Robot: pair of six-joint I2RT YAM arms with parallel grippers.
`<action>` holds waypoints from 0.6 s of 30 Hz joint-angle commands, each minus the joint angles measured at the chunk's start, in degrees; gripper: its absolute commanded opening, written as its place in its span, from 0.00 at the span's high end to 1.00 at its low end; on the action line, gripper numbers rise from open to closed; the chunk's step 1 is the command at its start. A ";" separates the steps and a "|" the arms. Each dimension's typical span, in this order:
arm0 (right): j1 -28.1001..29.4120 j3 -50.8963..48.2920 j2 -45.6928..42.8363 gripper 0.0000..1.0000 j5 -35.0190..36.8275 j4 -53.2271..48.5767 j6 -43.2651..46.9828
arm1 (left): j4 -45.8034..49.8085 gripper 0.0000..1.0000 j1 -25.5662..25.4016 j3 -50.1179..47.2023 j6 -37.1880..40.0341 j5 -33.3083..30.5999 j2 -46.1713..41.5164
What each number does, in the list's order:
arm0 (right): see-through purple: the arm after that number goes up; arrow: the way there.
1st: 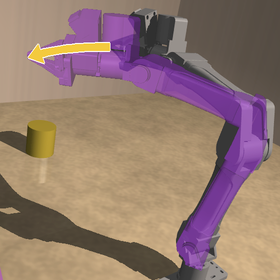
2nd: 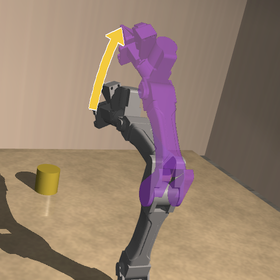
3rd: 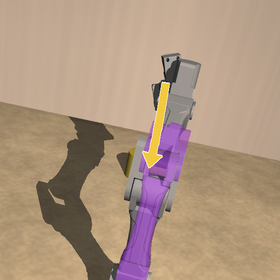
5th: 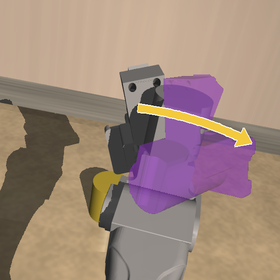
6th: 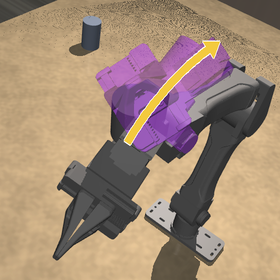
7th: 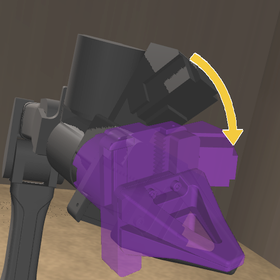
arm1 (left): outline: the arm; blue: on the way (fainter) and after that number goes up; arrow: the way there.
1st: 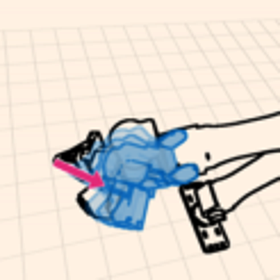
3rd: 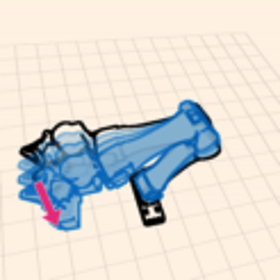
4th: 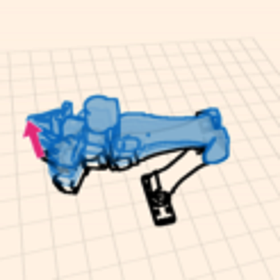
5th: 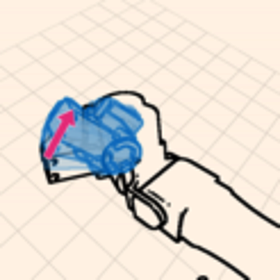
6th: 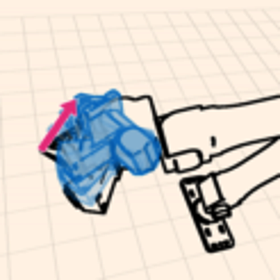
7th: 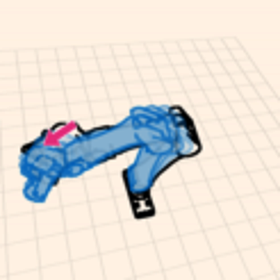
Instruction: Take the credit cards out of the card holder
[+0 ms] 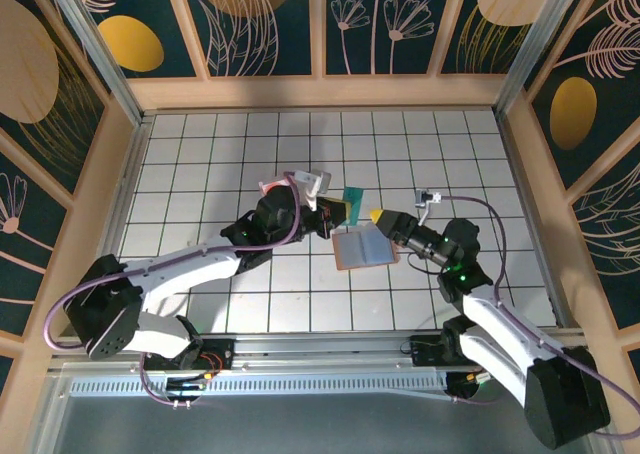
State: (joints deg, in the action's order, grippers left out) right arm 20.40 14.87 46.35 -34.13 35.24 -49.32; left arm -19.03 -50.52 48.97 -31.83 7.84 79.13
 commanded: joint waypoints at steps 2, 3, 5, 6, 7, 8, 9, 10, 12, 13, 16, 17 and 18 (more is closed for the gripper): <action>0.33 3.87 -5.14 0.49 8.10 -16.26 8.02 | 14.97 1.00 1.07 4.59 16.13 -8.53 -3.66; 0.34 4.26 -5.97 0.48 9.17 -18.36 8.75 | 17.09 1.00 1.40 5.33 18.95 -9.53 -3.72; 0.32 4.94 -7.88 0.46 11.18 -21.89 9.99 | 22.35 1.00 2.62 6.39 25.73 -10.99 -3.72; 0.26 5.14 -8.63 0.46 11.80 -23.03 10.36 | 24.38 1.00 3.27 6.40 27.87 -12.68 -3.42; 0.29 5.37 -9.34 0.45 12.63 -24.22 10.74 | 26.66 1.00 4.19 7.93 30.04 -14.75 -3.21; 0.33 5.68 -9.95 0.44 13.46 -25.55 11.08 | 28.12 1.00 5.37 8.48 32.06 -15.13 -3.11; 0.29 6.02 -10.34 0.42 14.31 -26.76 11.39 | 28.57 1.00 6.43 8.36 33.87 -14.98 -3.34; 0.28 6.49 -10.64 0.41 15.11 -28.10 11.80 | 29.03 1.00 7.38 8.17 36.21 -14.34 -3.63; 0.32 7.29 -10.88 0.39 16.23 -30.31 12.55 | 30.10 1.00 8.43 8.17 40.57 -13.44 -3.83; 0.33 7.68 -11.06 0.38 16.60 -31.13 12.87 | 30.64 1.00 8.59 8.24 43.13 -13.38 -3.96; 0.27 8.38 -11.60 0.34 17.63 -32.41 13.45 | 32.23 1.00 8.93 8.04 49.84 -14.28 -3.19; 0.34 8.72 -11.66 0.32 17.81 -32.76 13.67 | 32.91 1.00 9.08 8.07 51.54 -15.32 -2.67; 0.33 9.21 -11.79 0.30 18.03 -33.10 14.06 | 33.54 1.00 9.50 8.06 53.00 -15.87 -2.14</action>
State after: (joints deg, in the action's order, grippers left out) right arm 20.45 21.56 35.51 -18.68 4.89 -37.30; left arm 10.57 -41.65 55.72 11.66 -5.78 76.16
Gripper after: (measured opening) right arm 0.692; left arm 0.057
